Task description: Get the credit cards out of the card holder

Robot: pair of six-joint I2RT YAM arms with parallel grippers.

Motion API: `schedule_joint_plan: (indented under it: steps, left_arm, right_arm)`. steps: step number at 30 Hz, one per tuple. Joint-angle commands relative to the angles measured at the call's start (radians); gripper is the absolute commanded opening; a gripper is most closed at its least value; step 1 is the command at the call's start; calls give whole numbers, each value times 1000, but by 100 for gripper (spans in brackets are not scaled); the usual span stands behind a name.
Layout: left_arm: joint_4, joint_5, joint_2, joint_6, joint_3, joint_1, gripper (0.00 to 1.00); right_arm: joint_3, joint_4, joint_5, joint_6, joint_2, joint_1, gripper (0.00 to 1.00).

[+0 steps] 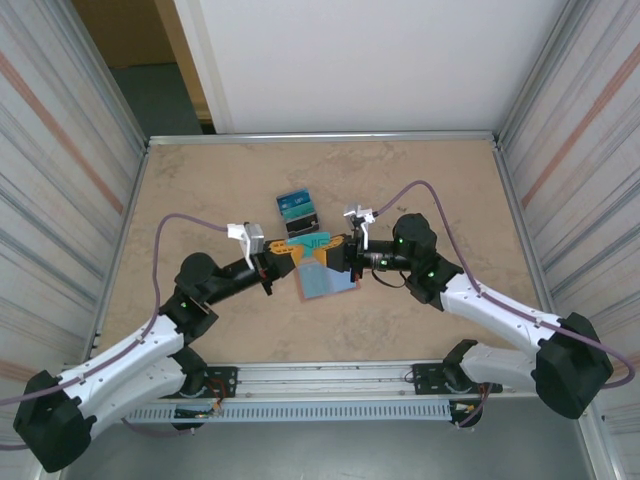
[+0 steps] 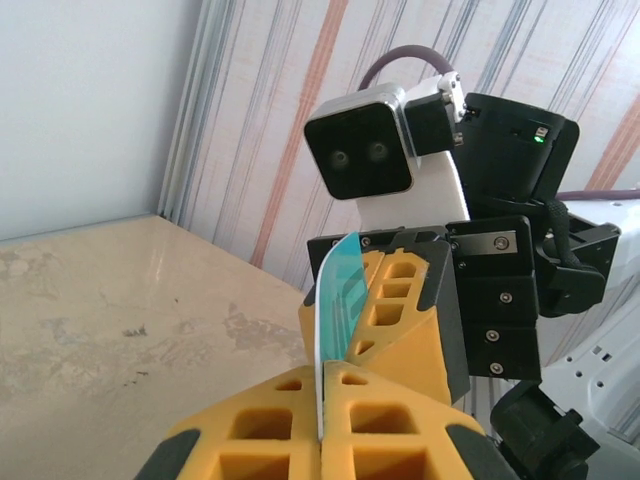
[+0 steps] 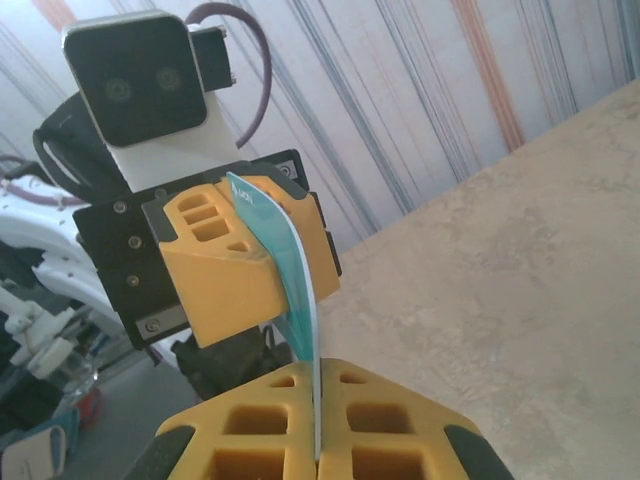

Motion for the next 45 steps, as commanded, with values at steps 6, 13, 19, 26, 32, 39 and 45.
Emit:
schedule_joint_plan:
  steps: [6,13,19,26,32,39,45]
  left_arm:
    - [-179,40,-51,87,74,-6,47]
    - [-622,2,-99,345,282,-2,68]
    - [-951,38,18,512,499,-2,64]
    - [-1074,148,189,628,667,-3,58]
    - [-1128,219,301,695,746,-2,52]
    - [-1151,265,358,719,758,-2,44]
    - [-1149,284,370,725,747,-1,13]
  right_arm:
    - [42,-172,62,-125,-78,12,0]
    - [85,-406,110,-249,-131,13,0]
    - [113,-516,104,-303,-171,12,0]
    - [131,-558,53,-322,-168,14,0]
    - [143,-579,36,-332,-162,21,0]
    - [142,-580,43,-336,-167,22,0]
    - [139,-573,58,-335,-163,24,0]
